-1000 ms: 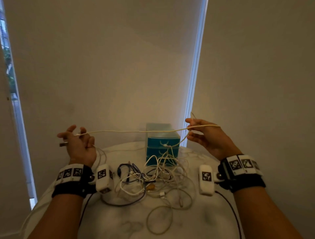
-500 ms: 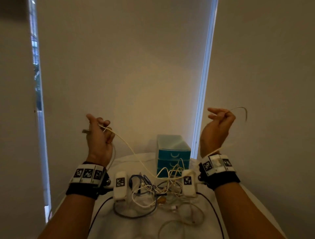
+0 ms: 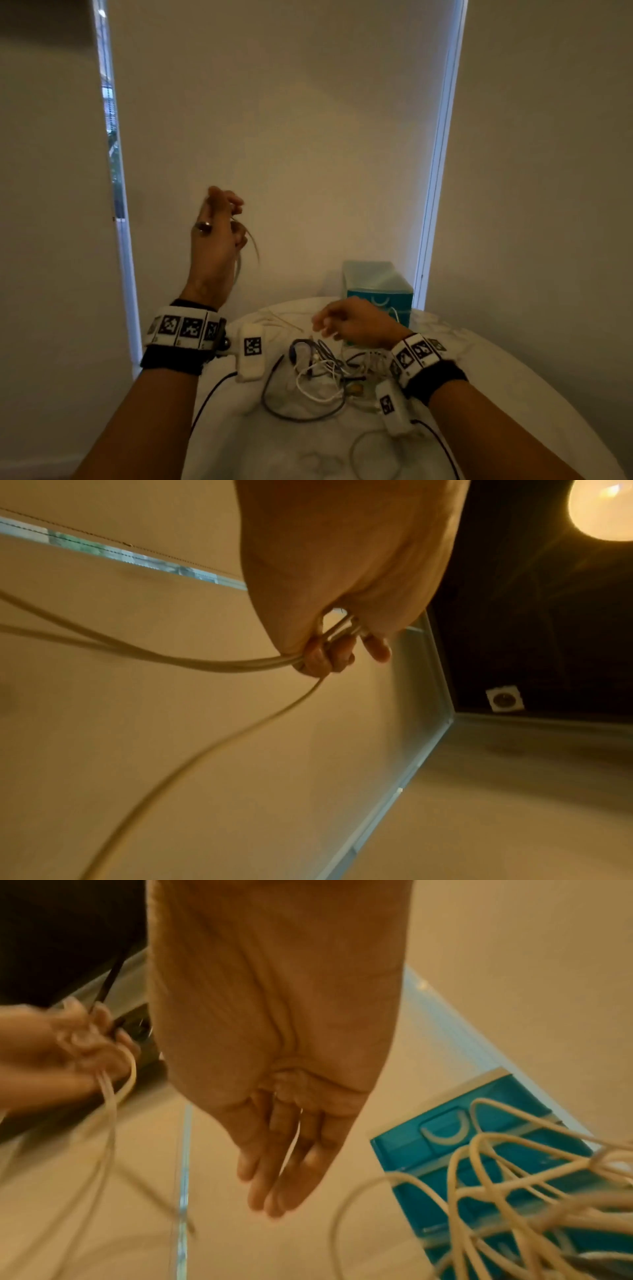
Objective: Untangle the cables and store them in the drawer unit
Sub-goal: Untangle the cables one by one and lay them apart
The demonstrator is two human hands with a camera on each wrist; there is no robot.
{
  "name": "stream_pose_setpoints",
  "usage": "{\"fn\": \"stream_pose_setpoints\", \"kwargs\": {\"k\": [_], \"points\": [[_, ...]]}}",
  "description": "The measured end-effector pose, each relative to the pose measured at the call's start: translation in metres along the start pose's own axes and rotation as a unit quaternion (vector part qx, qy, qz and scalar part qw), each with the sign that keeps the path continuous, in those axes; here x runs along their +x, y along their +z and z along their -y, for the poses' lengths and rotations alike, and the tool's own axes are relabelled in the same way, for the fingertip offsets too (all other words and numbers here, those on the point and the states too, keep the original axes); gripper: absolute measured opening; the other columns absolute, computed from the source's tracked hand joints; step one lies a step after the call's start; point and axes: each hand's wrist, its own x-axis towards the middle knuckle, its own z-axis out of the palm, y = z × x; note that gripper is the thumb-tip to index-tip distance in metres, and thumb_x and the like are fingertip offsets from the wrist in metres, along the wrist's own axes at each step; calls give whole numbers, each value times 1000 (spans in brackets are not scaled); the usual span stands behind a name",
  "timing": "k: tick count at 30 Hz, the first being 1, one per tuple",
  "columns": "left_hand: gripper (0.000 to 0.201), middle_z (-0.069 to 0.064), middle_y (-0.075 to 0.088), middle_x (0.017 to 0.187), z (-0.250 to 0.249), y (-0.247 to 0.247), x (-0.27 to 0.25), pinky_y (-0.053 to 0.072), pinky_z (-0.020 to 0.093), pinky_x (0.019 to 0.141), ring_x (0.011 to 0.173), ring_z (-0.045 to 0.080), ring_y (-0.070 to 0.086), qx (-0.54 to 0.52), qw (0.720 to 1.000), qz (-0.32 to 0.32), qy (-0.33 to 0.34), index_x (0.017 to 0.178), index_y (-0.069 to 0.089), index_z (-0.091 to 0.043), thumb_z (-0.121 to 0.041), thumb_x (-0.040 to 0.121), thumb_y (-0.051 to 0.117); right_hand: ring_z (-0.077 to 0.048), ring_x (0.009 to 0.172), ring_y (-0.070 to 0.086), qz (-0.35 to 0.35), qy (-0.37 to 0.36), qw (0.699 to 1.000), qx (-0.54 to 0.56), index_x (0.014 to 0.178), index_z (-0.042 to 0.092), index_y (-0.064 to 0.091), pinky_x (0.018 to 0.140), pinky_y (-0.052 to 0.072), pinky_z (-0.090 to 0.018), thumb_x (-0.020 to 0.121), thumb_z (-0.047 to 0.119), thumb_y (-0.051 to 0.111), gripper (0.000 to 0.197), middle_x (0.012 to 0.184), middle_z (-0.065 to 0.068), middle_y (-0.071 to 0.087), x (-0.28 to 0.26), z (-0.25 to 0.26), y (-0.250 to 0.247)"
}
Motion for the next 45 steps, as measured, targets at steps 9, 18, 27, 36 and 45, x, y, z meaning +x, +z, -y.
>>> {"fn": "stream_pose_setpoints", "kwargs": {"k": [9,18,27,36,45], "points": [[31,0,77,101,56,70,-50,55,25,72,89,9,71,262,926,258,-90,120,64,-30,-55,103,58,-5,86,71,-331,-63,929,150,108,32,78,66,58,-21,98,47,72,20,100,11,76,-48,64,-53],[33,1,76,117,78,91,-62,61,42,98,108,12,74,296,895,318,-100,127,59,-22,-44,103,65,-3,96,70,-363,-41,929,56,108,31,80,84,64,-34,100,33,72,12,104,16,76,-52,54,-57],[34,-5,66,118,89,86,-63,58,34,88,109,17,69,366,869,326,-64,135,54,-31,-44,104,58,3,91,70,-313,-65,947,26,105,27,79,76,52,-7,92,31,83,13,98,13,77,-56,60,-44],[54,0,72,103,86,91,-81,55,17,71,89,7,73,297,900,313,-65,143,35,-30,-28,102,71,-14,96,74,-353,72,923,134,115,28,71,79,62,-30,91,44,80,30,108,6,74,-52,39,-45],[82,-4,63,121,91,90,-88,56,14,77,97,6,72,283,897,337,-35,152,24,-37,-16,95,79,-16,90,79,-333,67,921,189,103,16,74,87,65,-37,89,31,86,24,93,-1,81,-56,31,-49]]}}
